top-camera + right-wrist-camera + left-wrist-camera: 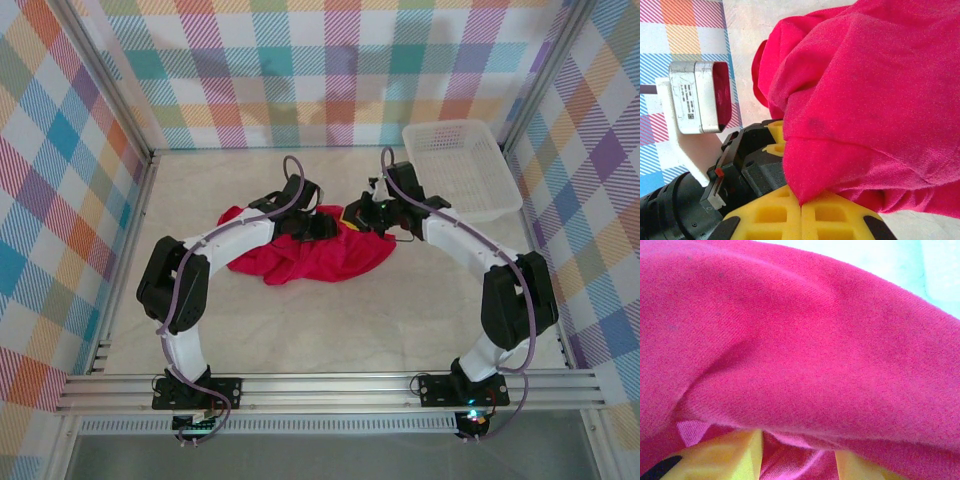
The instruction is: Fold the inside-out t-shirt
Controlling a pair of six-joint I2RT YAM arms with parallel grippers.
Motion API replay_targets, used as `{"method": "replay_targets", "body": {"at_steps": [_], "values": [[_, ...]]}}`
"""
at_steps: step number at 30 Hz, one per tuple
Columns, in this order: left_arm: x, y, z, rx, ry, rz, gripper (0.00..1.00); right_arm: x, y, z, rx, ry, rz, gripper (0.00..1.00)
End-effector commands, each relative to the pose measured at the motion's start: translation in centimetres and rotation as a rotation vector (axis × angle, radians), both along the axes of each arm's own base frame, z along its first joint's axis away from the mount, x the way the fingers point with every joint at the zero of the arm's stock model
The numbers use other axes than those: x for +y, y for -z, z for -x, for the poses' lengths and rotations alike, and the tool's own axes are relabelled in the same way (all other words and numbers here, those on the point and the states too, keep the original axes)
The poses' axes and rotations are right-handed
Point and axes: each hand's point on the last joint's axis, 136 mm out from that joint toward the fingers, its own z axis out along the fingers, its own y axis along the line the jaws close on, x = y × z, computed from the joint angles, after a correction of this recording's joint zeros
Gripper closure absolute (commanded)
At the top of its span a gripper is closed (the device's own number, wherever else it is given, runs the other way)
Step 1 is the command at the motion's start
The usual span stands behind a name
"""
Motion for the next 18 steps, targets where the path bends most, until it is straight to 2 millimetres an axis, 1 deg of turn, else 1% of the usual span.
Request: {"method": "replay_targets", "body": {"at_steps": [1, 2, 4, 5, 6, 8, 11, 15, 18], "values": [[0.2, -2.8, -1.0, -0.084, -0.01, 0.0, 0.6, 1.0, -1.2, 0.3, -0.022, -0.042, -0.027, 1.0], [0.3, -2.9, -1.2, -0.091, -0.013, -0.007, 0.63, 1.0, -1.1, 0.3, -0.02, -0.043, -0.026, 1.0], [0.3, -2.9, -1.4, -0.095, -0.008, -0.02, 0.84, 1.0, -0.9, 0.4, -0.015, -0.046, -0.024, 1.0], [0.3, -2.9, -1.5, -0.092, -0.005, -0.027, 0.98, 0.9, -0.8, 0.4, -0.016, -0.05, -0.019, 1.0], [0.2, -3.0, -1.5, -0.087, 0.001, -0.032, 1.0, 0.8, -0.7, 0.5, -0.017, -0.054, -0.008, 1.0], [0.0, -3.6, -1.1, -0.083, 0.018, -0.025, 1.0, 0.3, -0.3, 0.3, -0.023, -0.057, 0.039, 1.0], [0.1, -5.9, 0.0, -0.099, 0.036, 0.006, 1.0, -1.1, 0.5, -0.8, -0.012, -0.047, 0.11, 1.0], [0.7, -9.2, 2.7, -0.126, 0.052, 0.082, 1.0, -3.1, 1.1, -3.7, -0.002, -0.008, 0.151, 1.0], [1.5, -10.4, 5.3, -0.141, 0.058, 0.144, 1.0, -4.1, 1.4, -6.3, 0.008, 0.016, 0.164, 1.0]]}}
